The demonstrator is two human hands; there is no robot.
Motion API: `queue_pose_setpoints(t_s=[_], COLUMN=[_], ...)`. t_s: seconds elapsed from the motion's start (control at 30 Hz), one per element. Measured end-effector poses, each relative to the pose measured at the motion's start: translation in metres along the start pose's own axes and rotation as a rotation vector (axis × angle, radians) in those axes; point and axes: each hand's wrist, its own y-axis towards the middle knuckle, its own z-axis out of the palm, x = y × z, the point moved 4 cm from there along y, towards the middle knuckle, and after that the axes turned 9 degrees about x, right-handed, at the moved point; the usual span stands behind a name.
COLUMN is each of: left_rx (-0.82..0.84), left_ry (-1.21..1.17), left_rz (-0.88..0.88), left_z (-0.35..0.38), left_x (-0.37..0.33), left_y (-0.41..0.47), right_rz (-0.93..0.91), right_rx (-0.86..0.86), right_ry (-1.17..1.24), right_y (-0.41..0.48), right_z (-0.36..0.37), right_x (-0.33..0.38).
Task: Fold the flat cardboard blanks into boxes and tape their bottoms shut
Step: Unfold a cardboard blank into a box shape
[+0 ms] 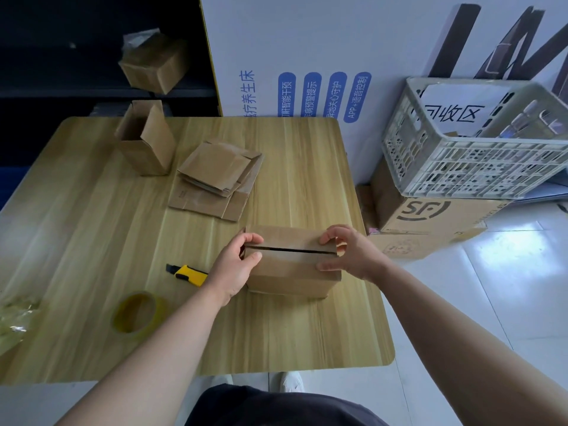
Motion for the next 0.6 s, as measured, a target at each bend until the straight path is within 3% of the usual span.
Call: queue_pose_setpoints(t_s=[0.17,0.3,0.47,0.6], left_rx=[-0.034,-0.020,-0.011,0.021], left_ry=[-0.005,0.024,0.022,0.060], left_rz=[0.047,0.057,0.041,0.048], left_z=[-0.002,-0.003,0.000,-0.003], left_x=[0.011,0.004,0.004,0.006], left_y=[-0.007,-0.004,-0.004,-0.003], right_rz=[-0.064,-0.089,-0.143,-0.164], right_rx=[-0.053,-0.150,-0.092,-0.087], right_ry=[0.083,-0.281,-0.659,-0.702], right_y=[-0.006,-0.010,-0.004,0.004], right_z=[0.014,0.019,0.063,0.058], right_x=[-0.001,0.022,0.044,0.044])
